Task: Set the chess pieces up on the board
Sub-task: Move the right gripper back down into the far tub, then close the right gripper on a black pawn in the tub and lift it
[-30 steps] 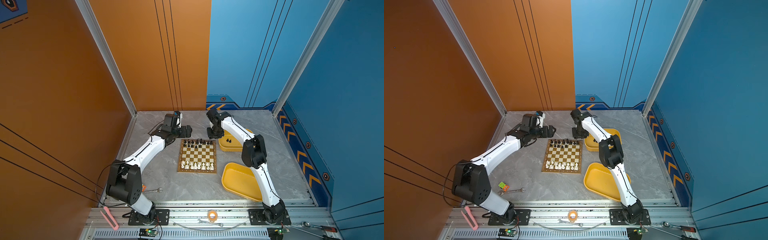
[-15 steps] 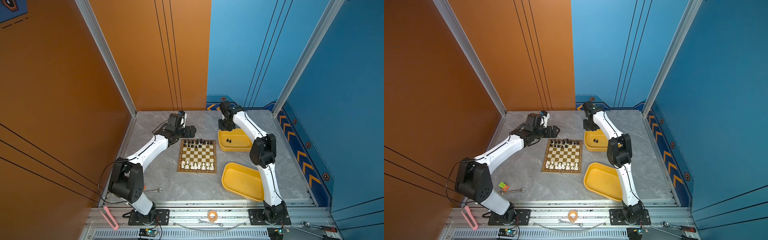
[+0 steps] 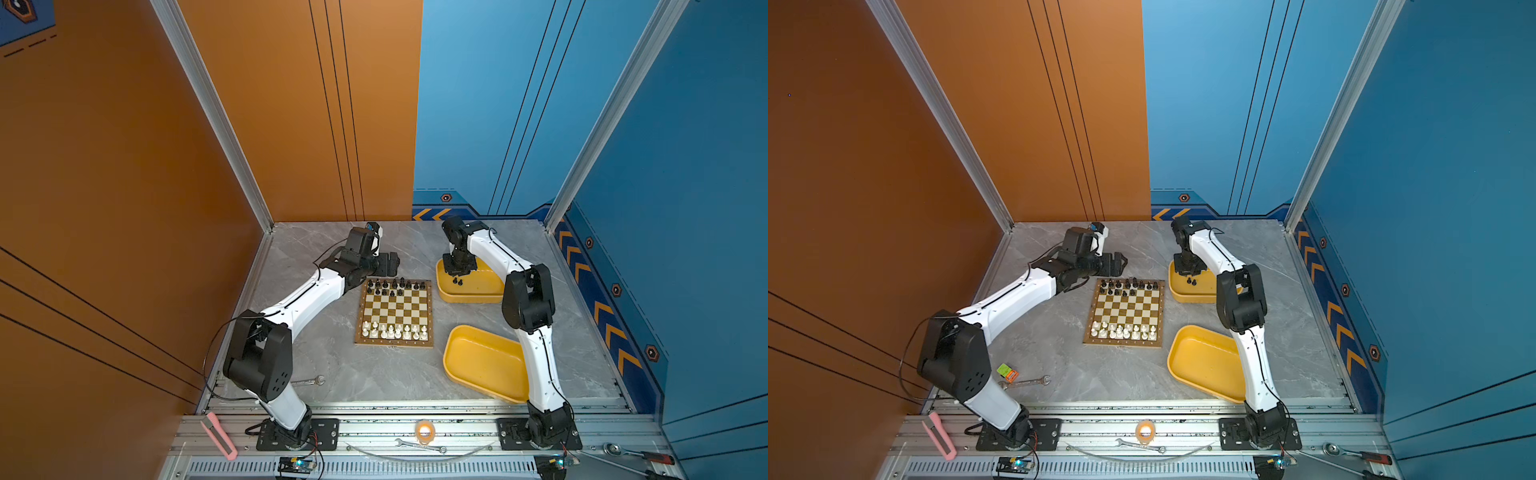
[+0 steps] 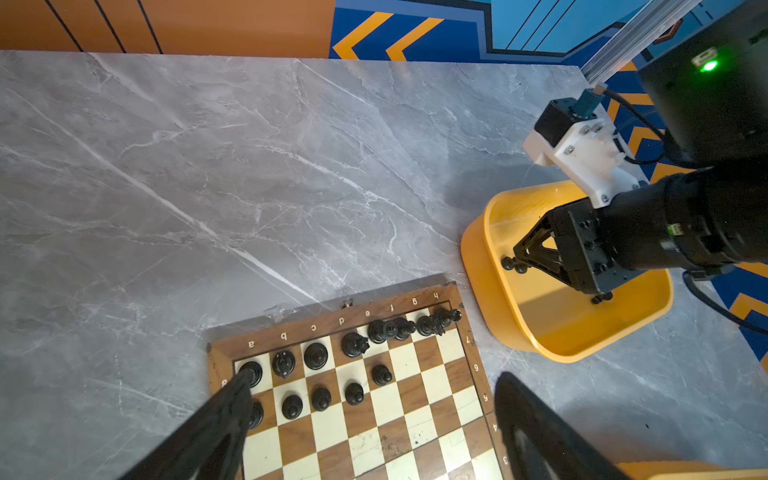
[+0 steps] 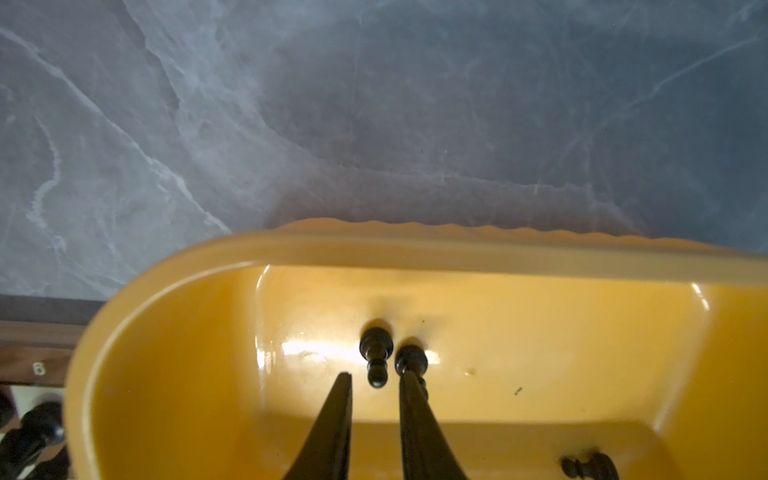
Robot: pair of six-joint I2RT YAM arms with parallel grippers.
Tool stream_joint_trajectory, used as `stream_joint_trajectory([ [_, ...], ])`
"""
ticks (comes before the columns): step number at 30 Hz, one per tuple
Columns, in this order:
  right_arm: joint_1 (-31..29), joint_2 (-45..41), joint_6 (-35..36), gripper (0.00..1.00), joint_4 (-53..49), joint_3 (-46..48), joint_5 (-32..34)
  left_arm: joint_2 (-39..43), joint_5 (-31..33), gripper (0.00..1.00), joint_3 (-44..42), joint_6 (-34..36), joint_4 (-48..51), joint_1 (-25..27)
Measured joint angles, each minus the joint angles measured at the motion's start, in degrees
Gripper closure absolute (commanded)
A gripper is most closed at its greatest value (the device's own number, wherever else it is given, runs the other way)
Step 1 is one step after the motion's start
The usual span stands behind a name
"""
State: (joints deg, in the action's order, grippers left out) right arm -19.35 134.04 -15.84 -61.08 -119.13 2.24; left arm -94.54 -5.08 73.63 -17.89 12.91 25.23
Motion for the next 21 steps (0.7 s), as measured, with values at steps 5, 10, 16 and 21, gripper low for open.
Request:
stream_joint_trajectory([
  [5, 0.4, 0.0, 0.5, 0.82, 0.2, 1.2, -0.9, -0.1, 1.0, 0.08, 0.3, -0.2, 0.2, 0.7],
  [10, 0.6, 0.0, 0.6, 0.82, 0.7, 1.9, -1.6, -0.1, 1.7, 0.08, 0.4, -0.2, 0.3, 0.7],
  [16, 0.6, 0.0, 0.7, 0.85, 0.8, 1.9, -2.3, -0.1, 2.1, 0.08, 0.5, -0.2, 0.6, 1.0],
  [21, 0.7, 0.0, 0.7, 0.86, 1.3, 2.0, -2.3, -0.1, 2.3, 0.08, 0.5, -0.2, 0.7, 1.1],
])
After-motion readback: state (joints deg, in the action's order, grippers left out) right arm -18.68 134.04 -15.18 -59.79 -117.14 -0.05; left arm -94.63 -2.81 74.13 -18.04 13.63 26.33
